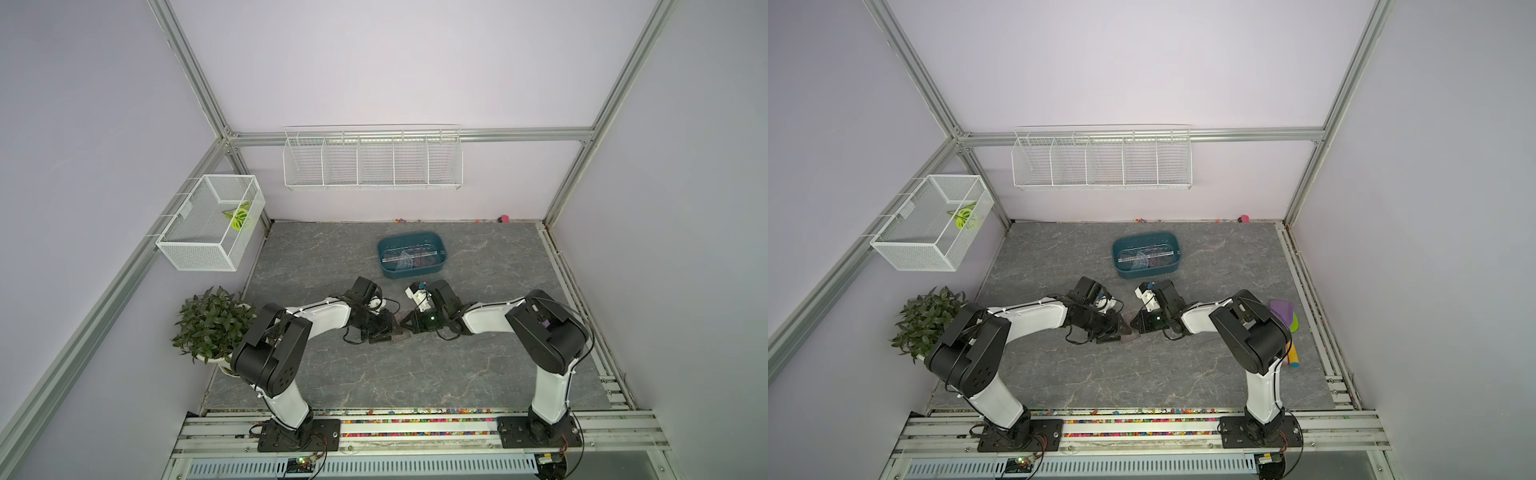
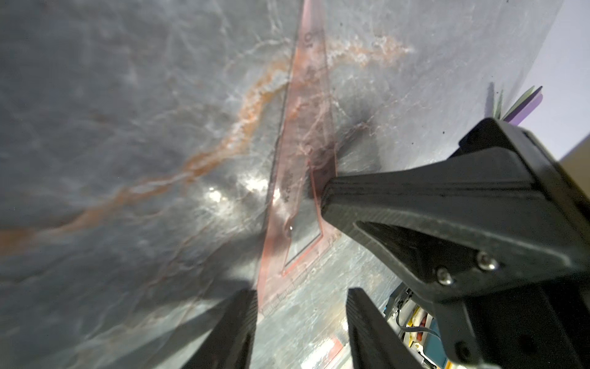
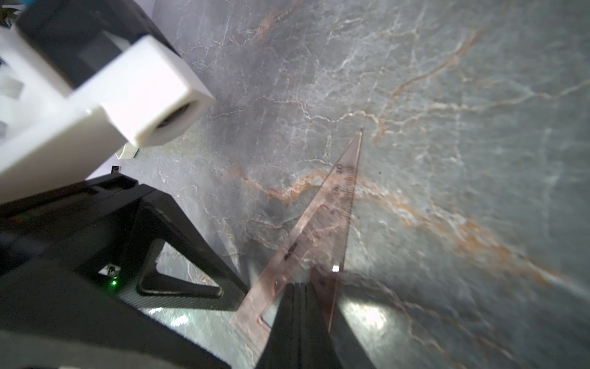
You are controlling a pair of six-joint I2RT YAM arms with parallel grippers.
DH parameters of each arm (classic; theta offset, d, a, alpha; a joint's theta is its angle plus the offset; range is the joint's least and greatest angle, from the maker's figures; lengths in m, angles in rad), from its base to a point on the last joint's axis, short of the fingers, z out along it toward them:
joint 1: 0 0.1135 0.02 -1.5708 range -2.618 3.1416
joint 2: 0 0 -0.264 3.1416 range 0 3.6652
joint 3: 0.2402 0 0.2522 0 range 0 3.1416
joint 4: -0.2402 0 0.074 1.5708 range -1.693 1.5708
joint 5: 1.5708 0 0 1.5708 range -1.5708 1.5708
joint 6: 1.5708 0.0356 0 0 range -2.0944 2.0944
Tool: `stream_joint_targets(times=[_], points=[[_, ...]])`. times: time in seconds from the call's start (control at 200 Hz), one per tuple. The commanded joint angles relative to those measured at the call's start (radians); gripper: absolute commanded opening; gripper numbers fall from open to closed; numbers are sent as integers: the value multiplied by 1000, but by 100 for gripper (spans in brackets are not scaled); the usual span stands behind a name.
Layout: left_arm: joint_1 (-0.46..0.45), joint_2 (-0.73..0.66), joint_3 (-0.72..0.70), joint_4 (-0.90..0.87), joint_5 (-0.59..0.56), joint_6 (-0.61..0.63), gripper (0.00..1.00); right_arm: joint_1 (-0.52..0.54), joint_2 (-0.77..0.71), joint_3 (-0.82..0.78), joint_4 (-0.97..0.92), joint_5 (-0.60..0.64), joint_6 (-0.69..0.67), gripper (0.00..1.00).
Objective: Put the scattered rulers into the storage box
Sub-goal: Pick up the ruler from the center of the board.
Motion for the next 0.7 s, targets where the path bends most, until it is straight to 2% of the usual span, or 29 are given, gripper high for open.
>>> stream_joint_targets(times=[0.0, 0.14, 0.24, 0.375, 0.48, 0.695], points=[[-13, 73, -86, -141, -125, 0, 52, -17, 63, -73, -133, 72, 16, 0], [-23, 93, -71, -128, -123, 4, 52, -18, 59, -78, -123, 64, 19, 0], [-65, 130, -30, -120, -100, 22, 52, -26, 18, -73, -112, 36, 16, 0], [-135, 196, 45, -136, -68, 56, 51, -53, -105, -33, -191, 26, -12, 10], [-157, 216, 80, -143, -53, 74, 51, -81, -186, -6, -252, 28, -34, 19], [-157, 247, 140, -138, -47, 83, 51, -108, -263, -15, -303, 31, -56, 21]])
